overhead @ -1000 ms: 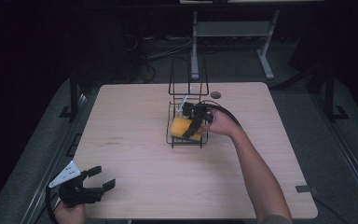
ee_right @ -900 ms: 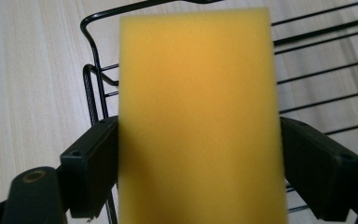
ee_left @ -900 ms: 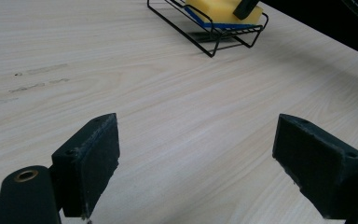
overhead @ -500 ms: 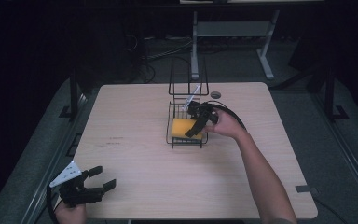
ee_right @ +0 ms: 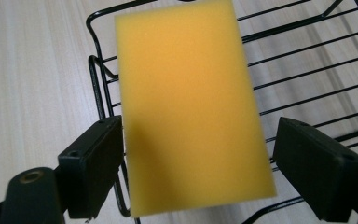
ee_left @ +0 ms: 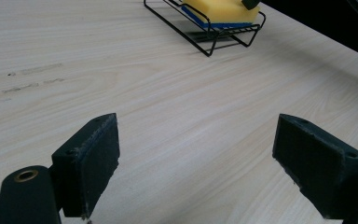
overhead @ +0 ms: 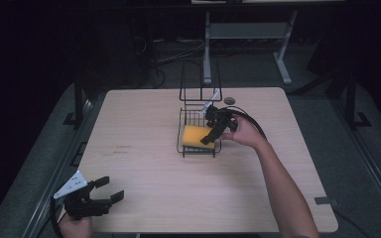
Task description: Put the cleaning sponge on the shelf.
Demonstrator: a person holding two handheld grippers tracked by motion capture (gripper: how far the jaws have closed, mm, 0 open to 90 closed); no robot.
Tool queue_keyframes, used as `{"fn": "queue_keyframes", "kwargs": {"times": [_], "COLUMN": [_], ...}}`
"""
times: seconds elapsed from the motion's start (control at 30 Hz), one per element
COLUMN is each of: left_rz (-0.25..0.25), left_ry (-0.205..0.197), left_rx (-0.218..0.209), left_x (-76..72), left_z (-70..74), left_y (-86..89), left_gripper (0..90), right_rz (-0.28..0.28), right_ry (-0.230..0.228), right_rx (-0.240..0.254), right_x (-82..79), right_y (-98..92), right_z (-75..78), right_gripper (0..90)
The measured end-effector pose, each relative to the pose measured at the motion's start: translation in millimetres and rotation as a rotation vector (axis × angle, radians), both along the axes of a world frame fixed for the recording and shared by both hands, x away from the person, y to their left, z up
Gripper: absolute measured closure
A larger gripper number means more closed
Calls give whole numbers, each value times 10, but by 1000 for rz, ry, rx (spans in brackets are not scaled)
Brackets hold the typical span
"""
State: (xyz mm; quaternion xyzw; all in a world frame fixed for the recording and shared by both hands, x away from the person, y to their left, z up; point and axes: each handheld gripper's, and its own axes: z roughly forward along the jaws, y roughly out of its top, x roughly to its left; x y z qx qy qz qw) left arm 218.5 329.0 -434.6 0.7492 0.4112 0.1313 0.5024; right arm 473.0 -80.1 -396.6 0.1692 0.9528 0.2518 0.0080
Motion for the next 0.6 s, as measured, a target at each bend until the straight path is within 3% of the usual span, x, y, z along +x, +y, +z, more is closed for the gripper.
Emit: {"fn": "queue_keyframes", "kwargs": {"times": [0.2, 0.6], "left_rz": [-1, -2], "left_ry": [0, 0], "left_rx": [1, 4], "left_x": [0, 10], "left_z": [1, -2], "left_y": [-2, -3], "left_gripper": [140, 141], "right_rz": [5, -31], "right_ry": [-8, -2], "right_rx": [-9, 40], "right_x": [-11, -34], "right_y": [-46, -184], "right_z": [15, -8], "right_gripper": [157, 156]}}
